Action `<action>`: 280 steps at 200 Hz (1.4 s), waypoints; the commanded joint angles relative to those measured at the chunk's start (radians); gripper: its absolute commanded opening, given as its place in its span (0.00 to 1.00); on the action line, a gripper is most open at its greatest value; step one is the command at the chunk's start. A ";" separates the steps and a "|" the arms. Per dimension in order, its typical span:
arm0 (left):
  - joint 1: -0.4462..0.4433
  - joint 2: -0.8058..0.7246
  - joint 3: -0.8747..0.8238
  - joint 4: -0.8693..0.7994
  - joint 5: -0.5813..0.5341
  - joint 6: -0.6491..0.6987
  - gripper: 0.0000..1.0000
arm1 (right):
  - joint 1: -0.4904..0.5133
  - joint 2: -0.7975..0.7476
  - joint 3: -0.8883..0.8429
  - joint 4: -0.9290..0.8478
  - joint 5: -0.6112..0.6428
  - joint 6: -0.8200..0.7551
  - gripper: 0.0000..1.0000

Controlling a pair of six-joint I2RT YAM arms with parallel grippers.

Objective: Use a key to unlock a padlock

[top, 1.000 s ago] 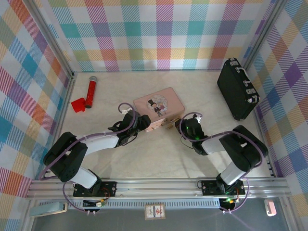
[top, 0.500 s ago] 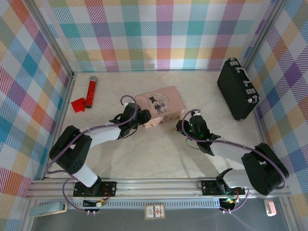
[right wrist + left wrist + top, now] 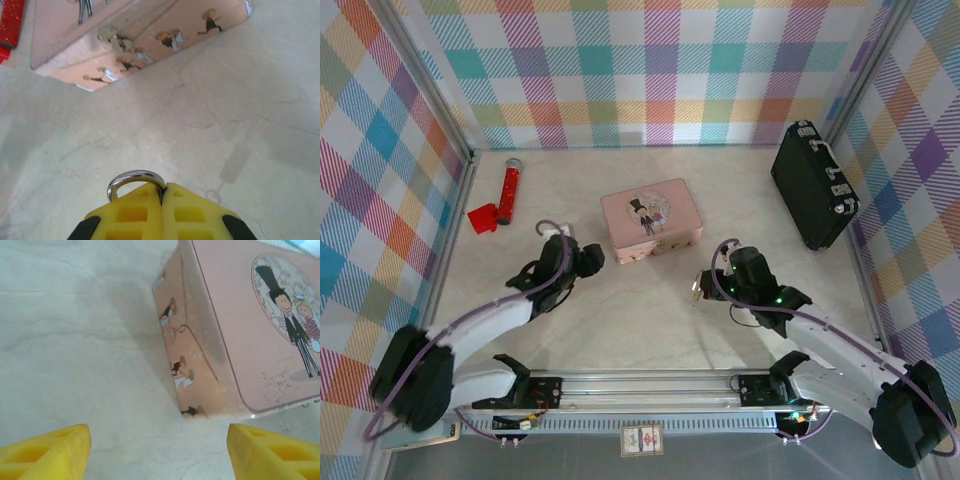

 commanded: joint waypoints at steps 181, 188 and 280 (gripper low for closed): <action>0.008 -0.581 -0.144 -0.299 -0.115 0.068 0.79 | 0.128 0.400 0.109 -0.002 0.004 -0.008 0.00; 0.008 -0.582 -0.144 -0.329 -0.123 0.065 0.79 | 0.129 0.412 0.113 0.001 0.000 -0.007 0.00; 0.008 -0.522 -0.110 -0.355 -0.143 0.079 0.80 | 0.134 0.433 0.138 -0.018 -0.017 -0.022 0.18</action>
